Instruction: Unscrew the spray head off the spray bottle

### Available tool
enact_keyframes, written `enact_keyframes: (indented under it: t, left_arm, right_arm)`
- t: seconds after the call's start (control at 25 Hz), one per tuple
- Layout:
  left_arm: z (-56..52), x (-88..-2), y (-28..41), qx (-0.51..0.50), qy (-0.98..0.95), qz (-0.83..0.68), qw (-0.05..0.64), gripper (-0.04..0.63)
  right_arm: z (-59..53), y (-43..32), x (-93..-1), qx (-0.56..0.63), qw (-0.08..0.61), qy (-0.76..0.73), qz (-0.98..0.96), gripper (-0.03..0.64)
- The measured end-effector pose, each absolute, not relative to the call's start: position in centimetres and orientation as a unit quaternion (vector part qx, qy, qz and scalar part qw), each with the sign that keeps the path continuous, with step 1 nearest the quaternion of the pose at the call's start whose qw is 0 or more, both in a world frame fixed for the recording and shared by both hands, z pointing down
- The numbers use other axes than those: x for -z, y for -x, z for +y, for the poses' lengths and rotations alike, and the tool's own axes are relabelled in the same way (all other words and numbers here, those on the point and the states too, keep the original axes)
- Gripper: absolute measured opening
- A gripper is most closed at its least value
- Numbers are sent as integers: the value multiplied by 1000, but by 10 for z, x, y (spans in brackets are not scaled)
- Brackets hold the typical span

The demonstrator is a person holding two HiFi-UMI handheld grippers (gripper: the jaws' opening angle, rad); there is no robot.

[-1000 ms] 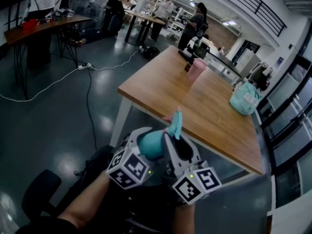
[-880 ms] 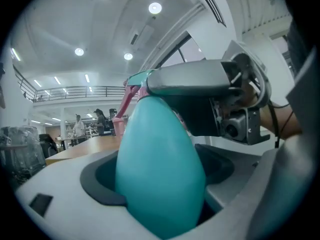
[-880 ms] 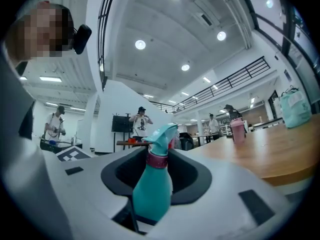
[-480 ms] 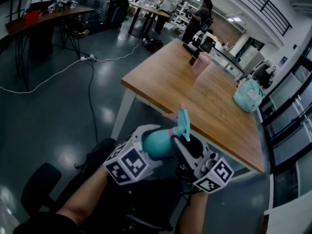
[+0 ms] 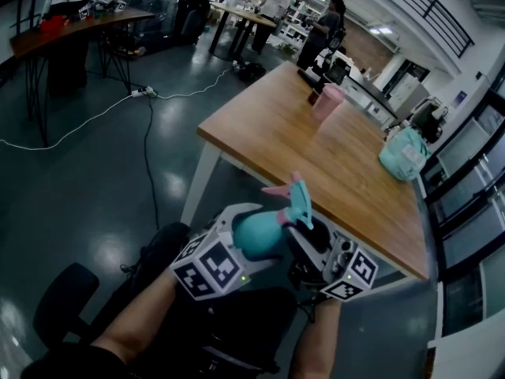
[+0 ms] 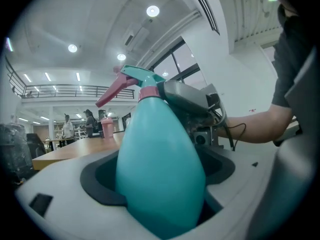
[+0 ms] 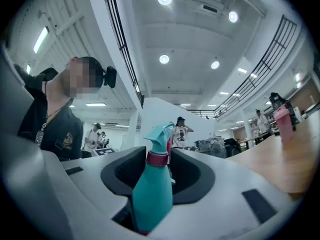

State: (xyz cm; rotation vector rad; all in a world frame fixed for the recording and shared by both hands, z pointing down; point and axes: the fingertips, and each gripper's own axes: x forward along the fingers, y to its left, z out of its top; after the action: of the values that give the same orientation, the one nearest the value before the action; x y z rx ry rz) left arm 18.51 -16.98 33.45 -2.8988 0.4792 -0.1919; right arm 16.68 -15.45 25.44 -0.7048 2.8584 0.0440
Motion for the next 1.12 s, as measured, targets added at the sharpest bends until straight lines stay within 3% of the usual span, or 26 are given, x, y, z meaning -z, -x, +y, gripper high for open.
enact_keyframes:
  t: [0.16,0.6,1.12]
  left_arm:
    - [-183,-339,-180,75,972,201,95,430]
    - [-192,-347,-180,86,964,236,90,430]
    - [-184,-345,-185,80,969,217,89,430]
  right_arm:
    - [-156,-172,-254,-8,131,317,939,163]
    - [-169,-161,-261,44,111,517,848,163]
    - [-172,-163,-265,51,85,496,862,138]
